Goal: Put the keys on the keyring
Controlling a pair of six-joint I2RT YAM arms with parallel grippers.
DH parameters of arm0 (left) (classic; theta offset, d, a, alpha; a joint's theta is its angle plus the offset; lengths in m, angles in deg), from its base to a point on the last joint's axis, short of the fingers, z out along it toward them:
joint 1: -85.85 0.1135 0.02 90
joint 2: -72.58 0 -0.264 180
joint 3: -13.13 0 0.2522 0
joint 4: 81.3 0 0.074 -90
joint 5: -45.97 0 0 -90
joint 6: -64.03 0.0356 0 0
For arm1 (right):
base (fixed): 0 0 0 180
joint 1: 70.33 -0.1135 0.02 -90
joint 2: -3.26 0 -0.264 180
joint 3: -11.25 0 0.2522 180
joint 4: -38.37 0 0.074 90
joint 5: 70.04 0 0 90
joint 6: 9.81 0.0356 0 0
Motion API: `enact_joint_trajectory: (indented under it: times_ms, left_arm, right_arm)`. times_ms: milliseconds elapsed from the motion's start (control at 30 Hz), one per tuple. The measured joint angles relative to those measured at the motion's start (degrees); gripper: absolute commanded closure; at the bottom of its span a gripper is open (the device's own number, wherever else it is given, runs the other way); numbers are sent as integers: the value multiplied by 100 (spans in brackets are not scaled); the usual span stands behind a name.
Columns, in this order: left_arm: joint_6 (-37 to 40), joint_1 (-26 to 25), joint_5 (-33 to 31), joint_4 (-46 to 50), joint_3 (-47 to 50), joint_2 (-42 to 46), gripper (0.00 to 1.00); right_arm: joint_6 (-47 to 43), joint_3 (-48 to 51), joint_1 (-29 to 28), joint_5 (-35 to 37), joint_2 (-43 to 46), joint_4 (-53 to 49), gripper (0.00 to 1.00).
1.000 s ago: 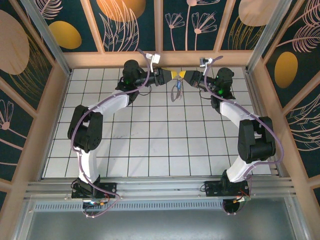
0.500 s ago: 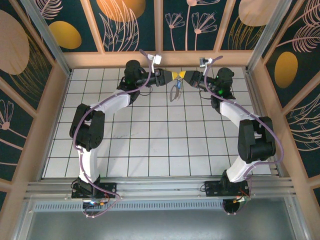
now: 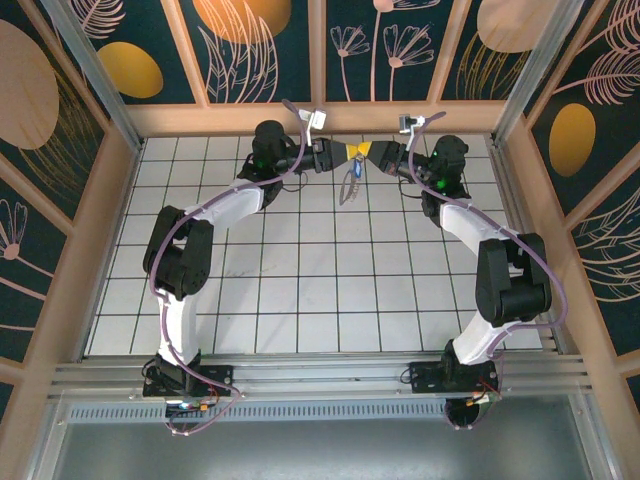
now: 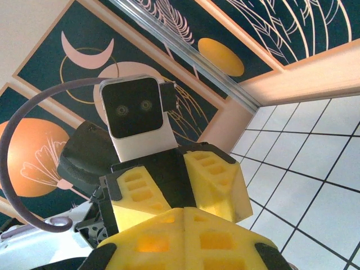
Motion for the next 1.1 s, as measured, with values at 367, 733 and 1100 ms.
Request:
enact_joint_trajectory:
  times_ms: [367, 733, 1100]
  left_arm:
    - [-66, -26, 83, -94, -48, -35, 77]
    - [-267, -55, 81, -363, -42, -61, 90]
    - [-614, -74, -94, -1064, 315, -66, 100]
  right_arm:
    - [-2, 0, 0, 20, 0, 11, 100]
    - [24, 0, 0, 125, -2, 55, 100]
    - [243, 55, -13, 146, -44, 205, 100]
